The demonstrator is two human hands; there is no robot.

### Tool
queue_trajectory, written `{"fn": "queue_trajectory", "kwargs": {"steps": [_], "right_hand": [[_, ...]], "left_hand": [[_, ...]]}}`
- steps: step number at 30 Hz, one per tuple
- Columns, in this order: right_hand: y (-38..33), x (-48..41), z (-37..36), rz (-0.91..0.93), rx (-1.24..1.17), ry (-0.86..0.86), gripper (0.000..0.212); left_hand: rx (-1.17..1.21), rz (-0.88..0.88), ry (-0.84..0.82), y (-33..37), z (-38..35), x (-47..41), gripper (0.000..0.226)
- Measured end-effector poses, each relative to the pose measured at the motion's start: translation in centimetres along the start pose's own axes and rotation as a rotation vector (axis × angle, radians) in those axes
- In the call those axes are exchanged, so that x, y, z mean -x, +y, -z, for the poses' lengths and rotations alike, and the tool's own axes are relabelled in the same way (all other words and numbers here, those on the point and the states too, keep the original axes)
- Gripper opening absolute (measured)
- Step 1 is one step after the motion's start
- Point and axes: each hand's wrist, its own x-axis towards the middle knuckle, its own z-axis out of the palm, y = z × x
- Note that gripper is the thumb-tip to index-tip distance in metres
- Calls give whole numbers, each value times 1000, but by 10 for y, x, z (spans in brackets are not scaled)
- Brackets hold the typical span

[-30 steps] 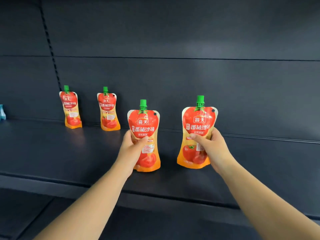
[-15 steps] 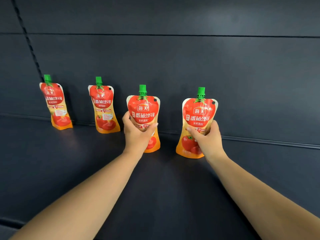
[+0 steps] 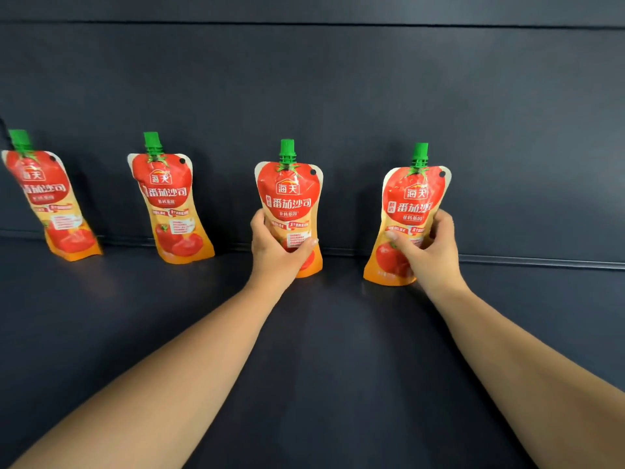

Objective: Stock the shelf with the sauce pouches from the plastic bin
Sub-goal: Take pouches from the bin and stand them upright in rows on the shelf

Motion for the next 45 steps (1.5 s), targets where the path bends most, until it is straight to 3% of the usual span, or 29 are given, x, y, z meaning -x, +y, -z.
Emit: {"fn": "queue_trajectory", "kwargs": {"steps": [5,10,18,31,39,41,43,45], "right_hand": [[5,-5,26,-15,51,19,64],[14,-1,29,-89,202,-66,78],[15,-9,32,-106,276,67,73],[16,-13,34,-148,291,78,76],[27,-20,34,-143,303,68,73],[26,-19,35,-133,342,75,81],[21,-13,39,-139,380,90,93],[15,-2,45,-158,405,94,89]], "left_hand": [[-56,77,-57,-2,-3,2,89],[-118,50,-29,1,-6,5,84],[-291,105,5,0,-11,6,90],[-250,93,-56,2,-14,8,87],[-393,89,18,6,-15,13,96],[-466,83,57,12,-13,23,98],[-487,48,103,18,-7,38,90],[-447,21,102,25,-1,58,67]]}}
